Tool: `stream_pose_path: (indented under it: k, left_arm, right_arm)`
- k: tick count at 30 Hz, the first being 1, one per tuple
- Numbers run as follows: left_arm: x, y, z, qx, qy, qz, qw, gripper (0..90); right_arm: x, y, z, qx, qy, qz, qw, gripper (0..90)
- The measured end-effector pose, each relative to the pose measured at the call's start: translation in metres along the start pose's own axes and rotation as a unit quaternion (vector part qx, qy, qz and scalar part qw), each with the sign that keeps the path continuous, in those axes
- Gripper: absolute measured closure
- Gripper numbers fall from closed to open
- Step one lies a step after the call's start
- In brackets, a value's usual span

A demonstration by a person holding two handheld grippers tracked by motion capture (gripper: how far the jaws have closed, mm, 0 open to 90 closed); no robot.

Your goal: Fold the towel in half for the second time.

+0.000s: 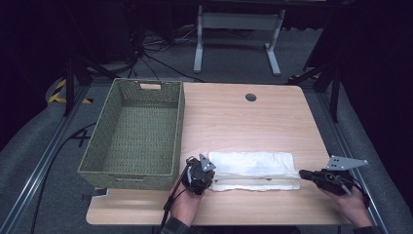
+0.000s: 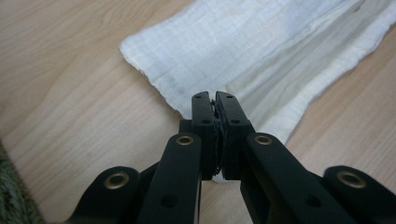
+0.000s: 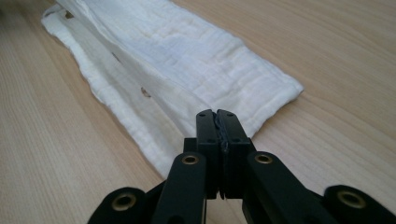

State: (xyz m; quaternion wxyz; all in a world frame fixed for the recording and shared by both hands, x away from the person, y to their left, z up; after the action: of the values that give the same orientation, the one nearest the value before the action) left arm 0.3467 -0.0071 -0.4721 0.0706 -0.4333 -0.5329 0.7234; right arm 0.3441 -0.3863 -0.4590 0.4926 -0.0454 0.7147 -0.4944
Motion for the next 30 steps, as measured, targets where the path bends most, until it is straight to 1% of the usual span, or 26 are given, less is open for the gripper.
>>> stream_pose_path:
  k: [2, 3, 4, 5, 6, 7, 8, 9, 10, 11, 13, 14, 15, 16, 18, 19, 21, 25, 26, 27, 28, 29, 30]
  left_arm:
    - [0.003, 0.001, 0.002, 0.008, -0.002, -0.007, 0.9999, 87.3]
    - [0.005, 0.003, 0.002, 0.008, 0.000, -0.011, 0.9999, 87.3]
    - [0.007, 0.004, 0.002, 0.010, 0.007, -0.017, 0.9998, 87.1]
    - [0.008, 0.005, 0.003, 0.016, 0.006, -0.023, 0.9996, 86.7]
    - [0.009, 0.007, 0.004, 0.021, 0.008, -0.019, 0.9996, 86.4]
    - [0.010, 0.007, 0.005, 0.022, 0.009, -0.024, 0.9994, 85.1]
    - [0.010, 0.006, 0.005, 0.022, 0.010, -0.019, 0.9995, 82.7]
    - [0.010, 0.004, 0.006, 0.025, 0.006, -0.017, 0.9995, 79.3]
    - [0.009, 0.003, 0.006, 0.025, 0.005, -0.011, 0.9996, 76.2]
    - [0.008, 0.000, 0.005, 0.026, 0.006, -0.010, 0.9996, 73.4]
    - [0.006, -0.003, 0.004, 0.021, 0.004, 0.000, 0.9998, 68.8]
    - [0.004, -0.003, 0.004, 0.023, 0.003, 0.004, 0.9997, 67.2]
    - [0.003, -0.004, 0.002, 0.022, 0.008, 0.004, 0.9997, 65.9]
    - [0.000, -0.004, 0.001, 0.023, -0.001, 0.010, 0.9997, 64.3]
    - [-0.004, -0.004, -0.001, 0.021, -0.002, 0.018, 0.9996, 61.0]
    - [-0.006, -0.005, -0.002, 0.018, 0.001, 0.018, 0.9997, 59.8]
    - [-0.012, -0.005, -0.004, 0.019, -0.007, 0.025, 0.9995, 59.1]
    - [-0.023, 0.001, -0.009, 0.009, -0.004, 0.027, 0.9996, 57.8]
    - [-0.023, 0.001, -0.009, 0.009, -0.004, 0.027, 0.9996, 57.7]
    - [-0.027, 0.003, -0.011, 0.010, -0.007, 0.027, 0.9996, 57.7]
    - [-0.032, 0.006, -0.015, 0.003, -0.003, 0.030, 0.9995, 56.6]
    - [-0.034, 0.008, -0.016, 0.005, -0.011, 0.026, 0.9996, 56.6]
    - [-0.034, 0.008, -0.016, 0.005, -0.011, 0.026, 0.9996, 56.6]
  right_arm:
    - [0.004, 0.002, -0.003, -0.005, 0.001, -0.008, 1.0000, 88.9]
    - [0.006, 0.004, -0.004, -0.008, 0.000, -0.012, 0.9999, 88.8]
    - [0.008, 0.005, -0.005, -0.011, 0.000, -0.018, 0.9998, 88.8]
    - [0.010, 0.007, -0.007, -0.013, 0.000, -0.026, 0.9996, 88.4]
    - [0.012, 0.008, -0.007, -0.014, 0.000, -0.031, 0.9994, 88.1]
    - [0.014, 0.009, -0.008, -0.016, -0.003, -0.035, 0.9992, 85.8]
    - [0.015, 0.009, -0.009, -0.017, 0.002, -0.039, 0.9991, 83.2]
    - [0.015, 0.008, -0.009, -0.018, 0.001, -0.038, 0.9991, 80.8]
    - [0.016, 0.007, -0.009, -0.019, 0.001, -0.037, 0.9991, 79.0]
    - [0.015, 0.006, -0.009, -0.017, 0.003, -0.032, 0.9993, 76.8]
    - [0.014, 0.003, -0.008, -0.016, 0.005, -0.028, 0.9995, 75.4]
    - [0.013, 0.001, -0.008, -0.016, 0.007, -0.024, 0.9995, 74.1]
    - [0.012, 0.000, -0.007, -0.015, 0.009, -0.020, 0.9997, 73.3]
    - [0.011, 0.000, -0.006, -0.014, 0.011, -0.018, 0.9997, 72.7]
    - [0.009, -0.001, -0.003, -0.010, 0.013, -0.012, 0.9998, 71.0]
    - [0.007, -0.001, -0.002, -0.010, 0.015, -0.011, 0.9998, 70.5]
    - [0.004, -0.002, 0.000, -0.008, 0.015, -0.005, 0.9998, 70.4]
    - [-0.005, 0.003, 0.007, 0.001, 0.013, -0.007, 0.9999, 70.3]
    - [-0.005, 0.003, 0.007, 0.001, 0.013, -0.007, 0.9999, 70.3]
    - [-0.007, 0.006, 0.010, 0.002, 0.014, -0.010, 0.9998, 70.3]
    - [-0.013, 0.011, 0.015, 0.011, 0.013, -0.011, 0.9998, 70.2]
    - [-0.015, 0.013, 0.017, 0.010, 0.013, -0.012, 0.9998, 70.1]
    - [-0.017, 0.014, 0.019, 0.013, 0.013, -0.010, 0.9998, 70.0]
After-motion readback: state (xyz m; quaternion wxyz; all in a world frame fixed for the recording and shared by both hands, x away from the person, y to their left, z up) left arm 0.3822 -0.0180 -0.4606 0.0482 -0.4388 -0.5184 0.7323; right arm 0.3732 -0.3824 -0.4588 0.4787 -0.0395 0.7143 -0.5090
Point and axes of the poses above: each handheld gripper's, and its own axes: y roughly forward along the jaws, x roughly out of its underside, z roughly to its right, the point moved 5 cm from there along y, roughly forward along the jaws, and after that the axes turned 9 degrees about -z, right-handed, at the moved point
